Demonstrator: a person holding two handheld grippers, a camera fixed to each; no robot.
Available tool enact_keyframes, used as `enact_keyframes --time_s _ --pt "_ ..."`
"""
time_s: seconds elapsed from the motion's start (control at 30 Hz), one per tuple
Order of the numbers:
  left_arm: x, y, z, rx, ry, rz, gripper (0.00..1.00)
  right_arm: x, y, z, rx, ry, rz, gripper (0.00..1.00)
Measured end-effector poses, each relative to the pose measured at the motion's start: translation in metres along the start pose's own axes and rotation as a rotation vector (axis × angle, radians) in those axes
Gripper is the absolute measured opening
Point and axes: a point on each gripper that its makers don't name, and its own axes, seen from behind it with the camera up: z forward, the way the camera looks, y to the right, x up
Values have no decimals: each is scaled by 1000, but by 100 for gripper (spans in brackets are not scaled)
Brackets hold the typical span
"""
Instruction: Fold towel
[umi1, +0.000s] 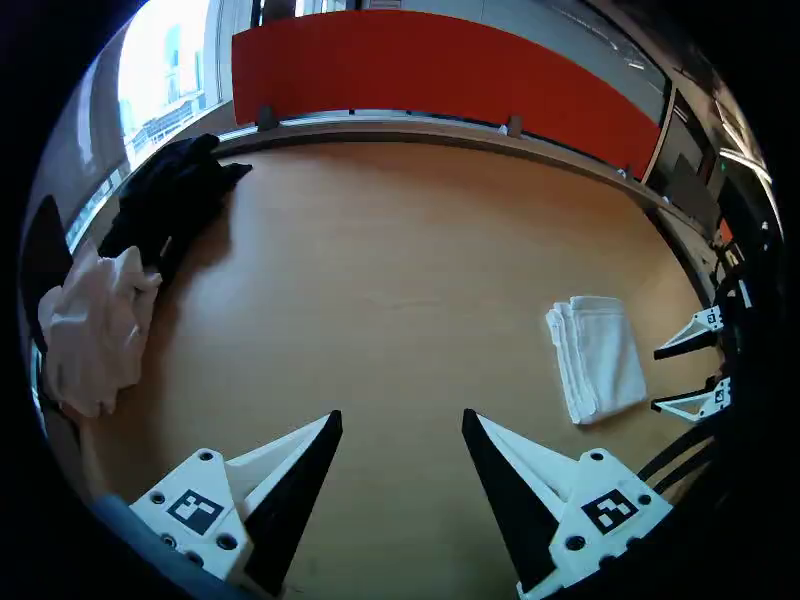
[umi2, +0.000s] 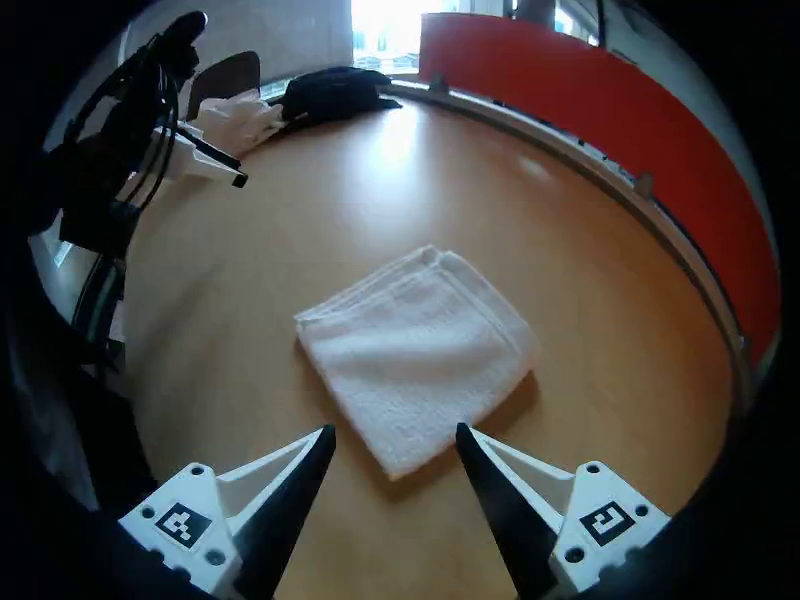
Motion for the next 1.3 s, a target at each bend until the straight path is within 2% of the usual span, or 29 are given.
enact_keyframes --time_s 0.2,0.4,0.63,0.8,1.0,1.3 --pt "-1 0 0 1 -2 2 89 -22 5 7 -5 -35 16 89" --pt "-2 1 0 0 -2 1 89 -37 5 10 -4 -62 21 81" --pt "-3 2 0 0 -3 0 89 -42 5 13 -6 -65 26 63" --pt "-2 1 1 3 -3 -1 89 -44 6 15 -5 -65 32 46" --pt "0 1 0 5 0 -3 89 -45 5 14 -8 -65 29 34" --pt "0 1 1 5 -1 1 89 -47 5 12 -6 -59 39 9"
